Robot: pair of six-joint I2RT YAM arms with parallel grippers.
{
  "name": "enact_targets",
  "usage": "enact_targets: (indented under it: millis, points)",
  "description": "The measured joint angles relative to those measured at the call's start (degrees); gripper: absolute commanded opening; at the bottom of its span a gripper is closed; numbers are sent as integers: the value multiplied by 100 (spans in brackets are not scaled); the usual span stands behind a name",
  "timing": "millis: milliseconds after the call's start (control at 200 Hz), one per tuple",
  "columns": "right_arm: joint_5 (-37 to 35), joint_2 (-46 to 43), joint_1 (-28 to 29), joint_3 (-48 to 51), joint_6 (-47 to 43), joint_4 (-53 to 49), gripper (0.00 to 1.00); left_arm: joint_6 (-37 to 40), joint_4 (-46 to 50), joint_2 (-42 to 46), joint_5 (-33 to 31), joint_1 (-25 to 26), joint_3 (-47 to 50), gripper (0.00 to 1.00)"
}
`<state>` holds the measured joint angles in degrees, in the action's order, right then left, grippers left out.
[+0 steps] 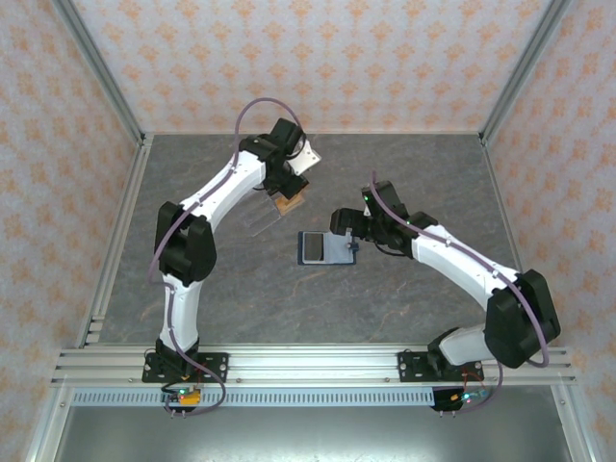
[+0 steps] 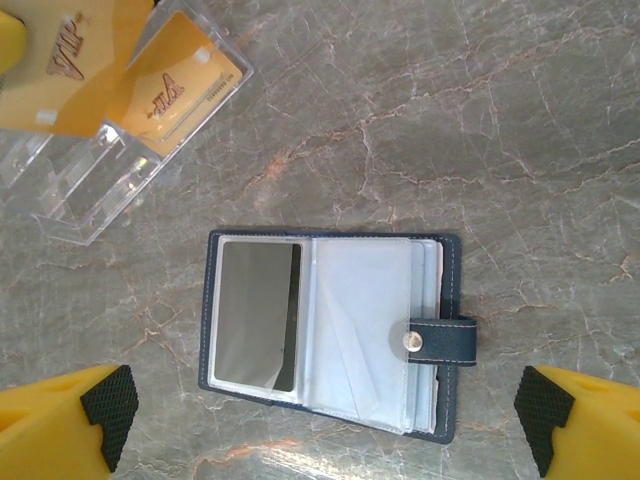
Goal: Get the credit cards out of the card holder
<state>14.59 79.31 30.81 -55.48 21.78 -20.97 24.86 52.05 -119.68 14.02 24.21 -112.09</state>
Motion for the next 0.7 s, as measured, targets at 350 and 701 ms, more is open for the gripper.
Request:
enact_targets:
  millis: [350, 701]
  points:
    - [33, 127, 0, -166, 11, -83, 100, 549, 306, -590, -278, -107, -732, 0]
    - [46, 203, -2, -238, 90, -87, 99, 658, 315, -723, -553, -111, -734, 0]
